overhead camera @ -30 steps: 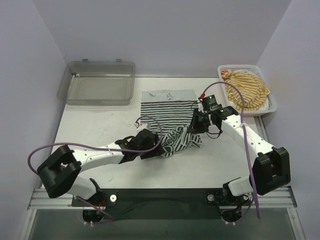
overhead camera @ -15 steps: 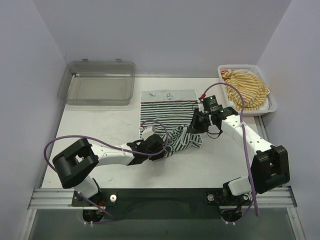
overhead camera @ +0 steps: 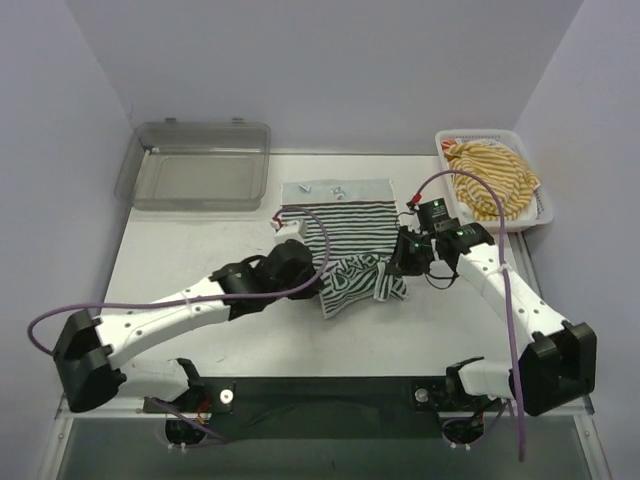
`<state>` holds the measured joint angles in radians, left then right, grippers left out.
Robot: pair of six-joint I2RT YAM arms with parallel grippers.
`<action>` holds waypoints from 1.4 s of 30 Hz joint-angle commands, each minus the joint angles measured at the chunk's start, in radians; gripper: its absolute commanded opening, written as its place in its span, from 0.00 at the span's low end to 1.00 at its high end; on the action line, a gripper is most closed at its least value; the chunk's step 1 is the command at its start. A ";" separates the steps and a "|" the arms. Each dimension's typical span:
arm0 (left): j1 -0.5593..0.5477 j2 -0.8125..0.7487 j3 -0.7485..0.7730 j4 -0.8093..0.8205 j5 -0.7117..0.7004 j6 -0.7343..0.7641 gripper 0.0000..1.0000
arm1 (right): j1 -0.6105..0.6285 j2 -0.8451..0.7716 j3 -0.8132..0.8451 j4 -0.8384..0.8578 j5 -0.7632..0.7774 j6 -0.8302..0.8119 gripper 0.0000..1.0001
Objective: Fold and stack the towels
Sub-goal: Flatten out the crumpled towel
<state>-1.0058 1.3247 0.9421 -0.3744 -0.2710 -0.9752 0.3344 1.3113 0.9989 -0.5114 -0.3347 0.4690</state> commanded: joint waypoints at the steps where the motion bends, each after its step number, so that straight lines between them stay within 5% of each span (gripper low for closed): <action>1: 0.019 -0.163 0.118 -0.392 0.036 0.098 0.00 | 0.011 -0.124 0.006 -0.162 0.028 -0.058 0.04; 6: 0.041 -0.275 0.040 -0.584 0.240 0.086 0.00 | 0.154 -0.219 -0.046 -0.321 0.020 -0.038 0.12; 11: 0.032 -0.396 -0.135 -0.606 0.419 0.018 0.00 | 0.359 -0.285 -0.158 -0.426 0.031 0.092 0.23; 16: 0.032 -0.528 -0.241 -0.667 0.447 -0.039 0.05 | 0.524 -0.334 -0.187 -0.513 0.120 0.242 0.38; 18: 0.032 -0.554 -0.244 -0.693 0.455 -0.043 0.14 | 0.546 -0.337 -0.181 -0.530 0.131 0.253 0.51; 20: 0.032 -0.565 -0.241 -0.699 0.448 -0.039 0.38 | 0.557 -0.336 -0.172 -0.536 0.132 0.252 0.66; 21: 0.032 -0.565 -0.238 -0.699 0.444 -0.037 0.61 | 0.555 -0.336 -0.163 -0.535 0.143 0.250 0.68; 24: 0.032 -0.547 -0.214 -0.699 0.428 -0.022 0.87 | 0.554 -0.304 -0.122 -0.530 0.216 0.232 0.69; 25: 0.032 -0.542 -0.204 -0.701 0.421 -0.011 0.88 | 0.551 -0.294 -0.111 -0.524 0.265 0.224 0.66; 29: 0.033 -0.510 -0.131 -0.707 0.311 0.018 0.86 | 0.461 -0.264 -0.098 -0.437 0.283 0.175 0.55; 34: 0.047 -0.346 -0.033 -0.631 0.156 0.120 0.72 | 0.299 -0.175 -0.100 -0.227 0.217 0.074 0.46; 42: 0.209 -0.024 -0.037 -0.249 0.156 0.283 0.56 | 0.269 0.096 -0.051 -0.010 0.232 0.011 0.46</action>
<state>-0.8593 1.2198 0.9028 -0.8219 -0.0975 -0.7895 0.6163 1.3380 0.9226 -0.6121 -0.1188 0.5201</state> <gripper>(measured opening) 0.578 0.457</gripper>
